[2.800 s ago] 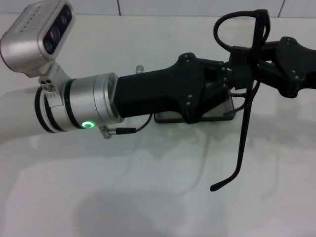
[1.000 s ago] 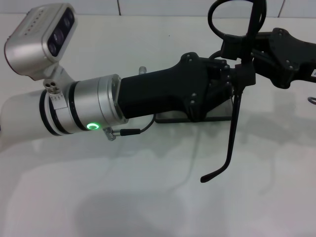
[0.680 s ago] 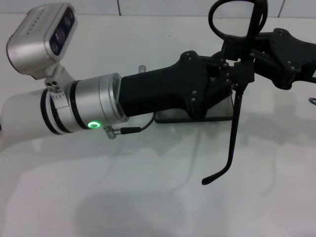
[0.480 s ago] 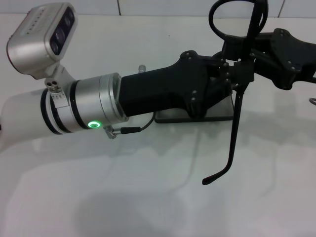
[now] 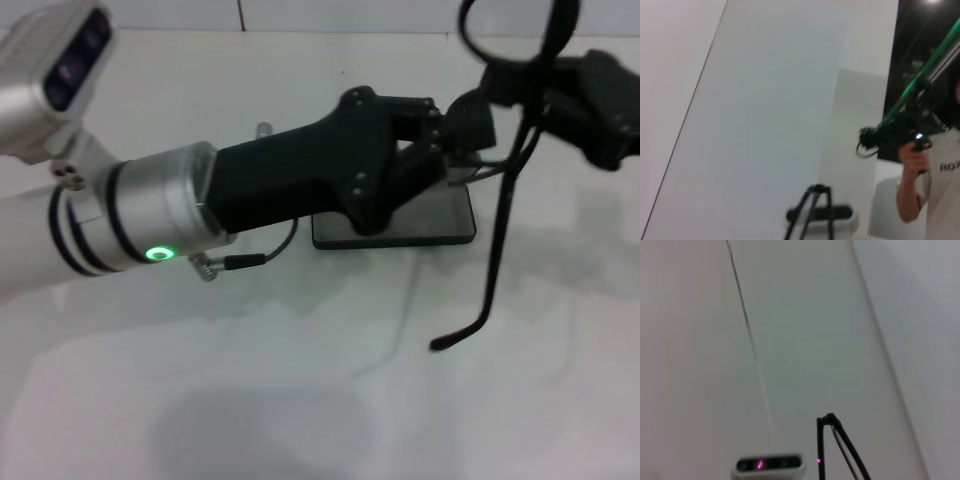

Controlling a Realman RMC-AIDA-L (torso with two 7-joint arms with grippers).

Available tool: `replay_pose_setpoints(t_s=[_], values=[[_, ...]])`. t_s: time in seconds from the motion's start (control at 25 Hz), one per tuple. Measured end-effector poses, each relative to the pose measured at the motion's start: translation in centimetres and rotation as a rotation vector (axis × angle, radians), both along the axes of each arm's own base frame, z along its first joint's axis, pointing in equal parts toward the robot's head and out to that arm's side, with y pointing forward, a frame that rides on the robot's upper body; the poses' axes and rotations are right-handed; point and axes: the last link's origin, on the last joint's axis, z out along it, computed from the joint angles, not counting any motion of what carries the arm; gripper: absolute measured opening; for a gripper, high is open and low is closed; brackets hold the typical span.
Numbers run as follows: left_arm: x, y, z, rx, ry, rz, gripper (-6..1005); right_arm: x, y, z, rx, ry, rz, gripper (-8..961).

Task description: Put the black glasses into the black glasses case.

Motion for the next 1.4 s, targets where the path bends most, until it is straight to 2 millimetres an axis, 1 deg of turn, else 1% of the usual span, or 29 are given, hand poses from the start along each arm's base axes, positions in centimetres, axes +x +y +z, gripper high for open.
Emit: replay_pose_setpoints(t_s=[0.12,0.24,0.36,0.4,0.44,0.52,0.68,0.84,0.96,1.16,1.24,1.4], values=[[-0.5,-0.5,1.0,0.022,-0.055,-0.003,33,0.7,-0.5,1.7,0.049,0.069,-0.011,108],[-1.1,-0.7,1.5,0.036,-0.071,0.008,33,1.2,-1.6,4.2,0.110,0.189,0.015,108],[-1.5,-0.9,1.3,0.029,-0.052,0.009,33,1.3,-2.8,6.4,0.175,0.320,0.073,108],[-1.5,-1.0,1.1,0.020,-0.039,0.000,33,1.3,-3.0,6.8,0.193,0.351,0.084,108],[-1.3,-1.4,0.4,-0.010,-0.001,-0.037,33,1.2,-3.2,7.2,0.213,0.384,0.098,108],[-0.9,-1.7,-0.2,-0.036,0.023,-0.076,33,0.8,-2.9,7.2,0.231,0.408,0.109,108],[0.5,-2.7,-1.6,-0.076,0.051,-0.183,33,-0.4,-1.3,5.5,0.200,0.447,0.120,108],[1.0,-3.1,-2.3,-0.068,0.041,-0.203,33,-1.4,0.0,3.9,0.155,0.490,0.111,108],[0.8,-3.1,-2.4,-0.045,0.031,-0.180,33,-2.1,0.4,2.4,0.115,0.479,0.108,108],[0.3,-3.1,-2.0,-0.017,0.000,-0.133,33,-2.6,0.8,0.1,0.062,0.405,0.083,108],[0.1,-3.1,-1.8,-0.005,-0.016,-0.113,33,-2.5,0.9,-0.8,0.048,0.369,0.067,108],[-0.3,-3.1,-1.6,0.010,-0.035,-0.085,33,-2.2,1.0,-2.0,0.041,0.314,0.037,108]])
